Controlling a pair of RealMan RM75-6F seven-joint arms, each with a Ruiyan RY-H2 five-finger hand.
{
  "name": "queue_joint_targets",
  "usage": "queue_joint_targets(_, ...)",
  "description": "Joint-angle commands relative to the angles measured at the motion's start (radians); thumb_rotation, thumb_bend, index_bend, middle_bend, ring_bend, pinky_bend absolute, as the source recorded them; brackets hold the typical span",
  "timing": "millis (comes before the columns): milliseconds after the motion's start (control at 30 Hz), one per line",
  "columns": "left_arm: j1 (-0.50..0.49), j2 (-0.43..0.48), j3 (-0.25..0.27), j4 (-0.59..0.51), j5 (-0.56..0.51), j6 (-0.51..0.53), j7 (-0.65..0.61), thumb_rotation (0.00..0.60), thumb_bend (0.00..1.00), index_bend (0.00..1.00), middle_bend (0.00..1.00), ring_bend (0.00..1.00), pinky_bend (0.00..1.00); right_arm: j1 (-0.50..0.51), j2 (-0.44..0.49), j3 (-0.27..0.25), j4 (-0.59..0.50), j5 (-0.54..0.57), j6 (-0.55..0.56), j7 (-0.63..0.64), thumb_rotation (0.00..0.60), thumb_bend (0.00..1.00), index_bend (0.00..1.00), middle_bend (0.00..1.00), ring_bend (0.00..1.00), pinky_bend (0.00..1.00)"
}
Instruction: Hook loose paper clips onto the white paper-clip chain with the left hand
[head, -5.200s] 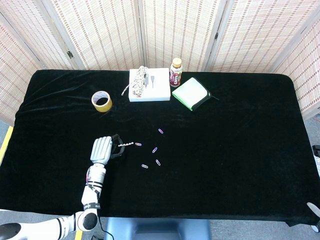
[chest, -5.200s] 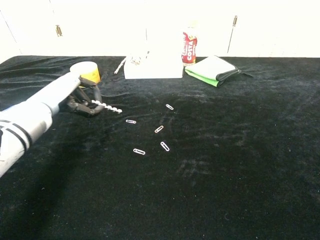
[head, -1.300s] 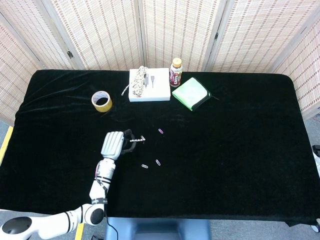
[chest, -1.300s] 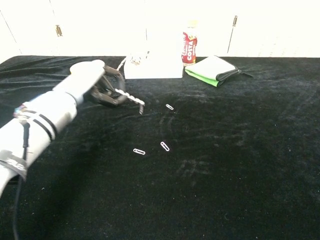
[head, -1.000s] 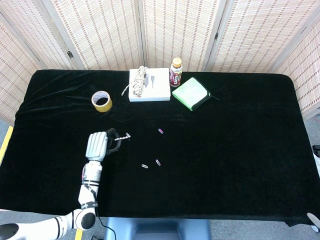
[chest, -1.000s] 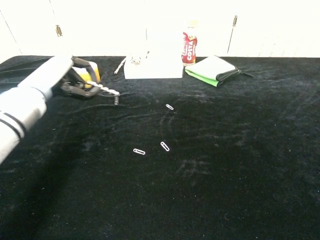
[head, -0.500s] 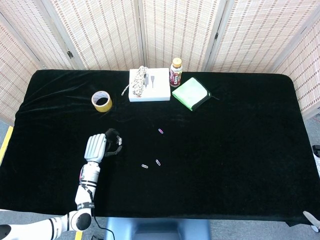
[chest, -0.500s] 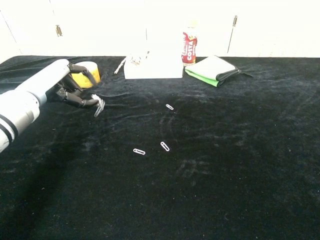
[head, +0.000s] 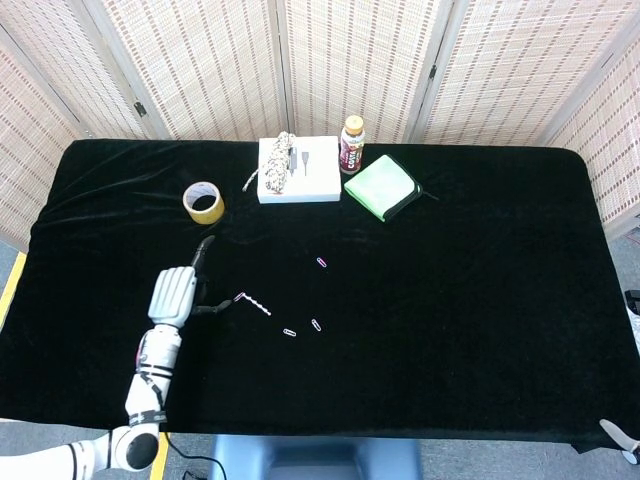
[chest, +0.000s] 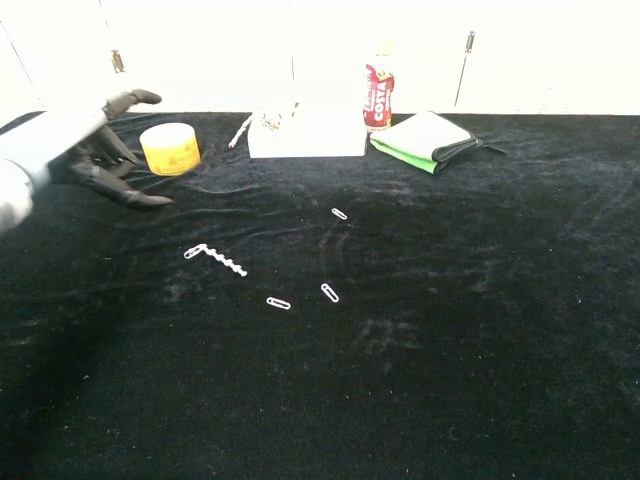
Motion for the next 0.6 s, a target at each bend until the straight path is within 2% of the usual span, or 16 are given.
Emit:
queue_joint_targets(33, 0.074, 0.217, 0.11, -0.168, 0.024, -0.025, 0.066, 0.6, 0.17, 0.01, 0.12, 0.3, 0.59, 0.014, 0.011, -0.008, -0.016, 0.0, -0.035, -0.026, 0.6, 0.01, 0.0, 0.0, 0.0, 0.0)
queue_joint_targets(100, 0.13, 0.308, 0.157, -0.225, 0.066, 0.026, 0.065, 0.6, 0.17, 0.01, 0.01, 0.07, 0.29, 0.03, 0.019, -0.01, -0.036, 0.001, -0.067, -0.05, 0.6, 0.01, 0.0, 0.0, 0.0, 0.0)
queue_joint_targets(133, 0.171, 0.344, 0.185, -0.24, 0.107, 0.079, 0.056, 0.6, 0.17, 0.01, 0.0, 0.02, 0.15, 0.041, 0.022, -0.009, -0.049, 0.003, -0.088, -0.07, 0.6, 0.01, 0.0, 0.0, 0.0, 0.0)
queue_joint_targets(167, 0.204, 0.365, 0.206, -0.245, 0.138, 0.126, 0.05, 0.6, 0.17, 0.01, 0.0, 0.0, 0.07, 0.051, 0.024, -0.009, -0.059, 0.006, -0.109, -0.088, 0.6, 0.01, 0.0, 0.0, 0.0, 0.0)
queue_joint_targets(200, 0.238, 0.38, 0.226, -0.244, 0.173, 0.177, 0.043, 0.6, 0.17, 0.01, 0.0, 0.0, 0.03, 0.061, 0.026, -0.009, -0.071, 0.01, -0.133, -0.107, 0.6, 0.01, 0.0, 0.0, 0.0, 0.0)
queue_joint_targets(333, 0.396, 0.413, 0.308, -0.187, 0.287, 0.394, 0.013, 0.6, 0.17, 0.01, 0.0, 0.0, 0.0, 0.128, 0.035, -0.002, -0.137, 0.031, -0.264, -0.205, 0.6, 0.01, 0.0, 0.0, 0.0, 0.0)
queue_joint_targets(400, 0.453, 0.413, 0.331, -0.152, 0.299, 0.453, -0.027, 0.6, 0.17, 0.0, 0.0, 0.0, 0.0, 0.156, 0.038, -0.001, -0.163, 0.043, -0.323, -0.247, 0.6, 0.01, 0.0, 0.0, 0.0, 0.0)
queue_joint_targets(467, 0.499, 0.416, 0.356, -0.114, 0.299, 0.47, -0.094, 0.6, 0.17, 0.0, 0.0, 0.0, 0.0, 0.18, 0.036, 0.002, -0.191, 0.059, -0.373, -0.288, 0.6, 0.01, 0.0, 0.0, 0.0, 0.0)
queue_joint_targets(533, 0.518, 0.439, 0.379, -0.102, 0.289, 0.441, -0.129, 0.6, 0.17, 0.0, 0.0, 0.0, 0.0, 0.197, 0.031, 0.005, -0.215, 0.068, -0.406, -0.342, 0.6, 0.01, 0.0, 0.0, 0.0, 0.0)
queue_joint_targets(600, 0.528, 0.459, 0.381, -0.112, 0.301, 0.446, -0.146, 0.6, 0.17, 0.0, 0.0, 0.0, 0.0, 0.207, 0.021, 0.006, -0.229, 0.072, -0.423, -0.382, 0.6, 0.01, 0.0, 0.0, 0.0, 0.0)
